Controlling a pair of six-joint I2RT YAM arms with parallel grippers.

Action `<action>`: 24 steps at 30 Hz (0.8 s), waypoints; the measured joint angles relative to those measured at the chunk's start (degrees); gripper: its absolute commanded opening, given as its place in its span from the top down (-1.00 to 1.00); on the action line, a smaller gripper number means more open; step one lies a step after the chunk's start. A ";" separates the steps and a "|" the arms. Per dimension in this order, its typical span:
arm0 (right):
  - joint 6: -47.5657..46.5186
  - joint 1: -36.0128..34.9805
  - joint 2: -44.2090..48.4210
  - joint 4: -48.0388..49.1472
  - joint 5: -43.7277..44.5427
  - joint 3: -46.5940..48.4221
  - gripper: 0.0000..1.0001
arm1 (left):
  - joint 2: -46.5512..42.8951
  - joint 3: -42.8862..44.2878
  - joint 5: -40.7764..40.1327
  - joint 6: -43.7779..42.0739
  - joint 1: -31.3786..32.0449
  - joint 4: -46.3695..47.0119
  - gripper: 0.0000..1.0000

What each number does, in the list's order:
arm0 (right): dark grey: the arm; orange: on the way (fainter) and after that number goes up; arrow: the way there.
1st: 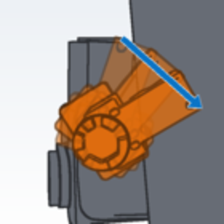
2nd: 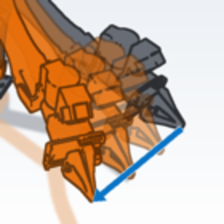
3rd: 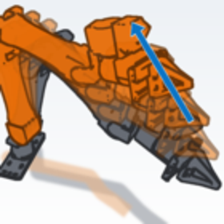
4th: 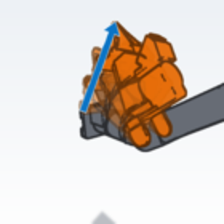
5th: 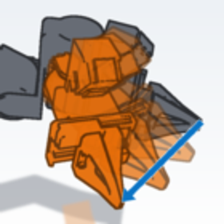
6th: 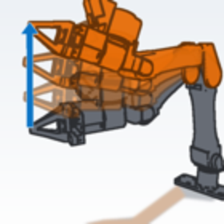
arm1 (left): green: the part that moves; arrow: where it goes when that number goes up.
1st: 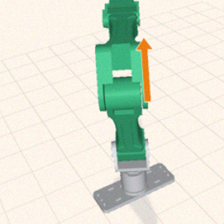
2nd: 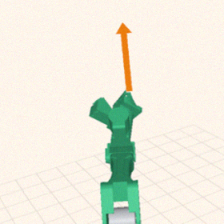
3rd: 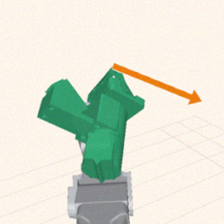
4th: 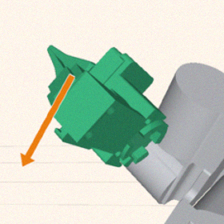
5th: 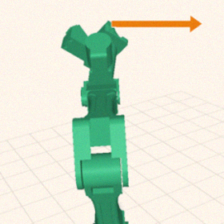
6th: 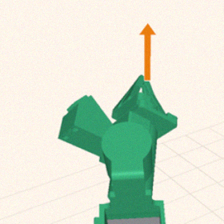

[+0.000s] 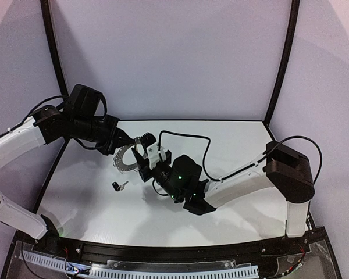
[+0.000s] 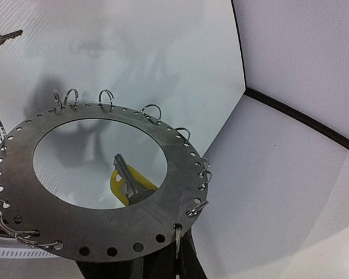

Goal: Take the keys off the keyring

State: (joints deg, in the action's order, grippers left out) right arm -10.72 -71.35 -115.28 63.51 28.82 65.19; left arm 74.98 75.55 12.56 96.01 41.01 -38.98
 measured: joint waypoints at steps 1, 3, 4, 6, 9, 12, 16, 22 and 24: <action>0.02 0.00 0.00 0.00 0.02 0.00 0.22 | 0.00 0.00 -0.02 0.00 0.00 0.02 0.98; 0.09 -0.02 -0.02 -0.13 0.07 0.07 0.23 | 0.00 0.00 -0.13 0.02 0.00 0.00 0.98; 0.09 -0.02 -0.02 -0.15 0.07 0.09 0.24 | 0.00 0.00 -0.17 0.02 0.00 0.00 0.98; 0.11 -0.07 -0.13 -0.17 0.20 0.31 0.27 | 0.00 0.00 -0.20 0.02 0.00 0.02 0.98; 0.15 -0.17 -0.85 -0.24 0.42 1.05 0.31 | 0.00 0.00 -0.22 0.07 0.00 0.02 0.98; 0.20 -0.24 -1.77 -0.57 0.52 1.95 0.39 | 0.00 -0.44 -0.24 0.26 0.00 0.28 0.98; 0.31 -0.28 -2.25 -0.72 0.66 2.56 0.46 | 0.00 -0.94 -0.24 0.26 0.00 0.44 0.98; -0.46 -0.37 -2.27 -0.50 1.25 2.97 0.57 | 0.00 -1.05 -0.22 0.28 0.00 0.55 0.98; -0.70 -0.37 -2.32 -0.50 1.33 3.30 0.56 | 0.00 -1.05 -0.22 0.31 0.00 0.83 0.98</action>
State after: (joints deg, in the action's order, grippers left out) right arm -11.42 -71.72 -117.60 63.00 30.15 68.49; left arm 74.98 74.50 12.34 96.31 41.01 -38.15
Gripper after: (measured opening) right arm 0.215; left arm 0.011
